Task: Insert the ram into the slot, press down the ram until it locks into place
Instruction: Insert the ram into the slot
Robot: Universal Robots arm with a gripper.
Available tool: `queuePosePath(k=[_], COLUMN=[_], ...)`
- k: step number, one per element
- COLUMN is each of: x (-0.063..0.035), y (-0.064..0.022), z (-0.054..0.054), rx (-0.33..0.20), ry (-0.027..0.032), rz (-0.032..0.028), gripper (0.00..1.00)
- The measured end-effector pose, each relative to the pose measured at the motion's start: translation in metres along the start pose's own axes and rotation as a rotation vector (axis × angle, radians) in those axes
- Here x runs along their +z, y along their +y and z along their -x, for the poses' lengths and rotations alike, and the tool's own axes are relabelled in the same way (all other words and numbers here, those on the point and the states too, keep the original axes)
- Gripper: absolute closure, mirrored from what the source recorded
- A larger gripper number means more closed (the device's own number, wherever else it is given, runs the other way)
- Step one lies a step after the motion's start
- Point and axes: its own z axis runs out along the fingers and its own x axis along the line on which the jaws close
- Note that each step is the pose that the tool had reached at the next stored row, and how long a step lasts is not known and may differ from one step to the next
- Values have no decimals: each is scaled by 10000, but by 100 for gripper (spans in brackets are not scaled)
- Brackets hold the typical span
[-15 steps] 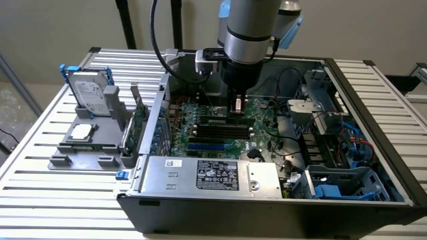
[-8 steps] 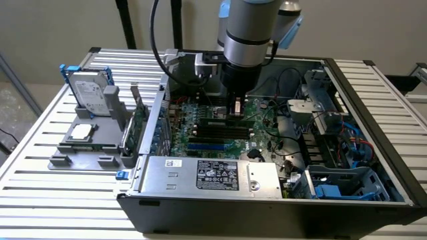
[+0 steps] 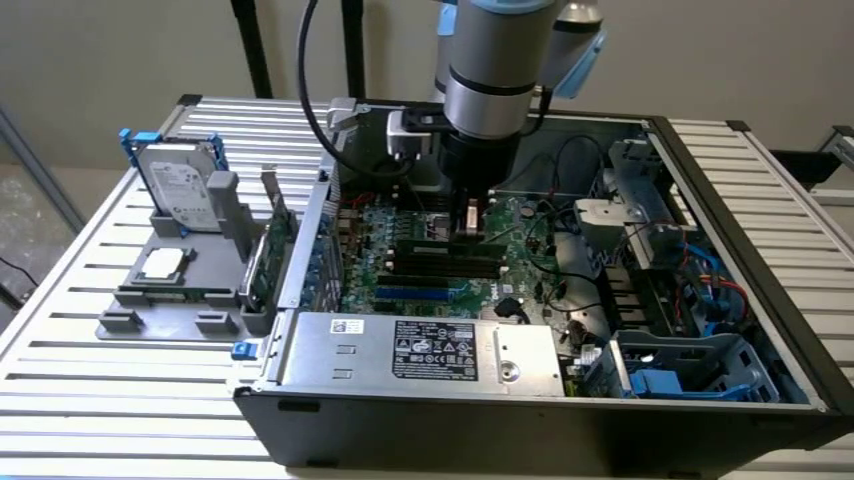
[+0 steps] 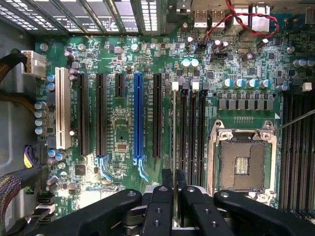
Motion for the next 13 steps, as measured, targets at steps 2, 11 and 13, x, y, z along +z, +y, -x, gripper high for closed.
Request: queuePosePath(k=[2, 11, 13], x=[20, 79, 83], y=[5, 5, 5], z=[0, 0, 0], rx=[-5, -25, -24], ry=[7, 13, 11], rz=[1, 3, 2], gripper=[87, 87, 87])
